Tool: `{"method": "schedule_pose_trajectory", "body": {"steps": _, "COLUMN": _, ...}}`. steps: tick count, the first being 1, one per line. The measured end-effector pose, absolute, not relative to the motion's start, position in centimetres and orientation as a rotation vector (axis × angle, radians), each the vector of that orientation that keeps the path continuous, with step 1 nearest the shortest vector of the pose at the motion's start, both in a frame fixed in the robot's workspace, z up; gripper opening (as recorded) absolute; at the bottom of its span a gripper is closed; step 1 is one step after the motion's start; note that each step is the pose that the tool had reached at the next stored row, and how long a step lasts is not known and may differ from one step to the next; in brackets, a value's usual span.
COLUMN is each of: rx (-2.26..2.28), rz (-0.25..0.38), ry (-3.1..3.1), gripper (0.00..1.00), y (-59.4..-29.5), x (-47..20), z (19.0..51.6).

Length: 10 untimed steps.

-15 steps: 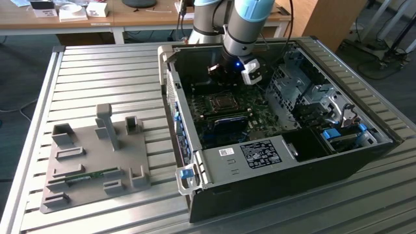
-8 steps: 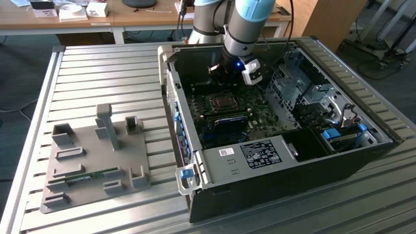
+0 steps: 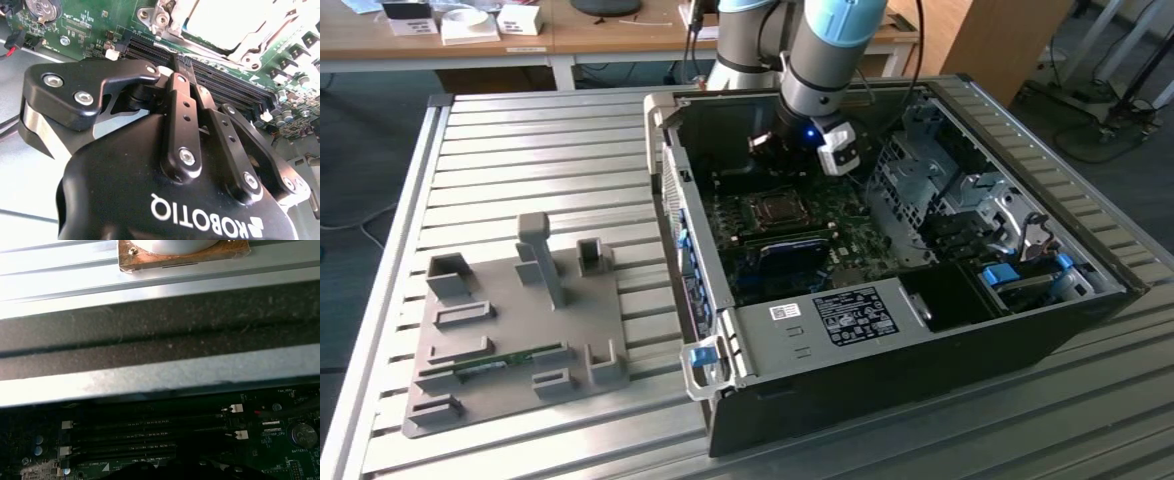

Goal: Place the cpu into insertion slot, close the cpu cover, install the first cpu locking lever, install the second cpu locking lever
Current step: 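Install the first cpu locking lever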

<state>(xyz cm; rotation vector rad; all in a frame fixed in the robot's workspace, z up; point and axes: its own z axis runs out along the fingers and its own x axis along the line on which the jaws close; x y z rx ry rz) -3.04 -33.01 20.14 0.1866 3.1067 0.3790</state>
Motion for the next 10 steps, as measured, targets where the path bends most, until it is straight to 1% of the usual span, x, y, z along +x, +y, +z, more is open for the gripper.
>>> {"method": "schedule_pose_trajectory", "body": {"steps": 10, "rx": 0.185, "rz": 0.379, "ry": 3.103, "gripper": 0.11, "y": -33.03, "x": -3.04, "z": 20.06}}
